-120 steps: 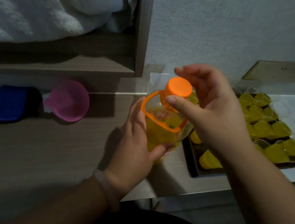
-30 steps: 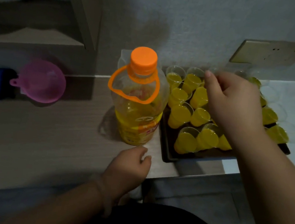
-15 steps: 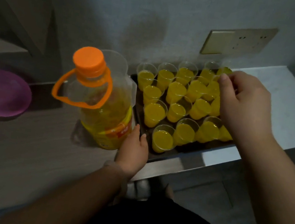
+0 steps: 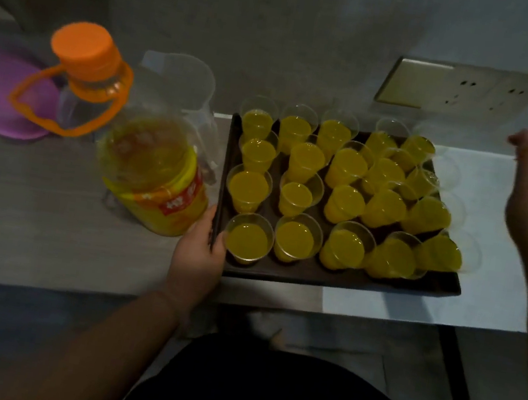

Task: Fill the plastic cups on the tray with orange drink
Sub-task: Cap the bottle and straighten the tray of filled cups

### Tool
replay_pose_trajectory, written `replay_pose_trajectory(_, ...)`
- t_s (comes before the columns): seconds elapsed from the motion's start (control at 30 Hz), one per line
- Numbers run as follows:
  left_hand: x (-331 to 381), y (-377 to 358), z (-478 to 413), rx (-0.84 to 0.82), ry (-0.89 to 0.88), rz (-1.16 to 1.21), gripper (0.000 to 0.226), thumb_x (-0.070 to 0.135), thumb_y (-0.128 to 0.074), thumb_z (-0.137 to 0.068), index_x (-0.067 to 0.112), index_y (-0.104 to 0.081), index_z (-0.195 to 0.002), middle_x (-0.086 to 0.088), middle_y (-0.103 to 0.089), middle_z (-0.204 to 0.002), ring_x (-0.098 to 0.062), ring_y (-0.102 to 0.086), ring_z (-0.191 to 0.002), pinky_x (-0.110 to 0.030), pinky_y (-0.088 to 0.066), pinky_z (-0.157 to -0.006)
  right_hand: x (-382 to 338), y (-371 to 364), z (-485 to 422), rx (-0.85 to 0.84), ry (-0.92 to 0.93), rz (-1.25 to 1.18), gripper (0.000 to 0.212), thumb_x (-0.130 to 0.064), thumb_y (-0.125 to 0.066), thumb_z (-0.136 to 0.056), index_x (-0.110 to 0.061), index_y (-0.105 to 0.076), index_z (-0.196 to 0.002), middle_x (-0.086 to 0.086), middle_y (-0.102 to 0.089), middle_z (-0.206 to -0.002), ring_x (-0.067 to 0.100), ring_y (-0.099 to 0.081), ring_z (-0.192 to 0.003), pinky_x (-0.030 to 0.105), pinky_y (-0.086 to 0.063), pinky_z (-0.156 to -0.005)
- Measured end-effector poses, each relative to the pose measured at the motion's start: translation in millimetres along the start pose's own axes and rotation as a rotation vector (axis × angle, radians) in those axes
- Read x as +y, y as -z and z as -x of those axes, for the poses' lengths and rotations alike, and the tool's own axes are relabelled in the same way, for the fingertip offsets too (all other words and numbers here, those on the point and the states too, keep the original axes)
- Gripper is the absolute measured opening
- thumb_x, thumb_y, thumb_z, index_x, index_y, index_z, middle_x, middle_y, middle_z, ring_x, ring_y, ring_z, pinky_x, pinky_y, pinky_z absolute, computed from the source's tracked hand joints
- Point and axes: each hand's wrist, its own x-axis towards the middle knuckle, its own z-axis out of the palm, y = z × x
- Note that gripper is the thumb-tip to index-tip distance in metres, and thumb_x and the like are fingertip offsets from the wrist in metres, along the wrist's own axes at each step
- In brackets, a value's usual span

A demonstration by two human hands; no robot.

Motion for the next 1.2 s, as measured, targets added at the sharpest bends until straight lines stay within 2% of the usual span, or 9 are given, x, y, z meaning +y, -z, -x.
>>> replay_pose_trajectory(0.13, -3, -1, 2, 0.032, -0.028, -0.016, 0.052, 0.01, -0.056, -0.09, 0.009, -0.044, -0.14, -0.013, -0.052, -0.136, -0.027, -0.047, -0.126, -0.024, -0.03, -0.102, 12, -2, 3, -0.041, 0.064, 0.038, 0.027, -0.046, -0.041, -0.095, -0.029, -0.062, -0.102, 0.003, -0.062, -0.094, 0.024, -0.058, -0.083, 0.046, -0.05, -0.082)
replay_pose_trajectory(0.2, -5, -1, 4, 0.041, -0.036, -0.033, 0.054, 0.006, -0.058, -0.089, 0.009, -0.043, -0.14, -0.014, -0.052, -0.136, -0.028, -0.047, -0.126, -0.024, -0.03, -0.102, 17, -6, 9, -0.075, 0.134, 0.081, 0.031, -0.033, -0.043, -0.098, -0.013, -0.064, -0.108, 0.013, -0.063, -0.1, 0.029, -0.058, -0.087, 0.038, -0.045, -0.079)
replay_pose_trajectory(0.27, -4, 0, 7, 0.05, -0.065, -0.01, 0.053, 0.007, -0.057, -0.089, 0.01, -0.043, -0.14, -0.01, -0.052, -0.136, -0.022, -0.047, -0.125, -0.02, -0.029, -0.101, 23, -7, 13, -0.082, 0.136, 0.104, 0.03, -0.025, -0.043, -0.099, -0.007, -0.064, -0.111, 0.017, -0.062, -0.106, 0.032, -0.057, -0.089, 0.034, -0.04, -0.079)
replay_pose_trajectory(0.37, -5, 0, 9, 0.042, -0.127, 0.062, 0.054, 0.012, -0.053, -0.089, 0.018, -0.041, -0.141, 0.004, -0.05, -0.131, -0.003, -0.041, -0.121, -0.014, -0.028, -0.102, 35, -5, 17, -0.081, 0.046, 0.063, 0.029, -0.022, -0.043, -0.1, -0.008, -0.064, -0.114, 0.014, -0.064, -0.11, 0.03, -0.058, -0.094, 0.034, -0.041, -0.081)
replay_pose_trajectory(0.5, -9, -3, 7, 0.046, -0.071, 0.062, 0.055, 0.007, -0.056, -0.091, 0.016, -0.041, -0.143, -0.002, -0.049, -0.14, -0.01, -0.04, -0.126, -0.022, -0.027, -0.105, 49, -1, 23, -0.104, -0.069, 0.042, 0.029, -0.023, -0.044, -0.1, -0.009, -0.064, -0.116, 0.011, -0.065, -0.112, 0.028, -0.058, -0.1, 0.03, -0.039, -0.083)
replay_pose_trajectory(0.67, -4, -5, 7, 0.061, -0.037, 0.075, 0.052, 0.01, -0.056, -0.093, 0.021, -0.043, -0.142, 0.002, -0.05, -0.137, 0.0, -0.038, -0.117, -0.018, -0.028, -0.101, 72, -10, 15, -0.229, -0.175, 0.027, 0.026, -0.024, -0.048, -0.098, -0.011, -0.065, -0.113, 0.012, -0.067, -0.108, 0.029, -0.06, -0.101, 0.033, -0.042, -0.085)
replay_pose_trajectory(0.9, 4, -7, 9, 0.093, 0.033, 0.05, 0.047, 0.014, -0.056, -0.093, 0.021, -0.047, -0.139, -0.001, -0.053, -0.136, -0.009, -0.043, -0.121, -0.02, -0.029, -0.099, 110, -29, -4, -0.321, -0.319, -0.064, 0.022, -0.026, -0.051, -0.096, -0.013, -0.066, -0.107, 0.007, -0.067, -0.098, 0.031, -0.063, -0.095, 0.047, -0.05, -0.089)
replay_pose_trajectory(1.07, 5, -9, 7, 0.107, 0.036, -0.001, 0.048, 0.018, -0.058, -0.093, 0.022, -0.048, -0.139, -0.003, -0.054, -0.135, -0.021, -0.047, -0.125, -0.021, -0.031, -0.097, 137, -35, -18, -0.343, -0.372, -0.099, 0.02, -0.026, -0.052, -0.096, -0.013, -0.066, -0.104, 0.008, -0.066, -0.097, 0.03, -0.062, -0.086, 0.043, -0.049, -0.082)
replay_pose_trajectory(1.2, 5, -13, 10, 0.152, 0.055, -0.008, 0.047, 0.017, -0.059, -0.092, 0.022, -0.049, -0.139, -0.002, -0.054, -0.135, -0.02, -0.047, -0.125, -0.021, -0.032, -0.097, 148, -39, -20, -0.443, -0.334, -0.082, 0.021, -0.026, -0.054, -0.096, -0.012, -0.066, -0.106, 0.011, -0.066, -0.096, 0.024, -0.059, -0.073, 0.041, -0.049, -0.079)
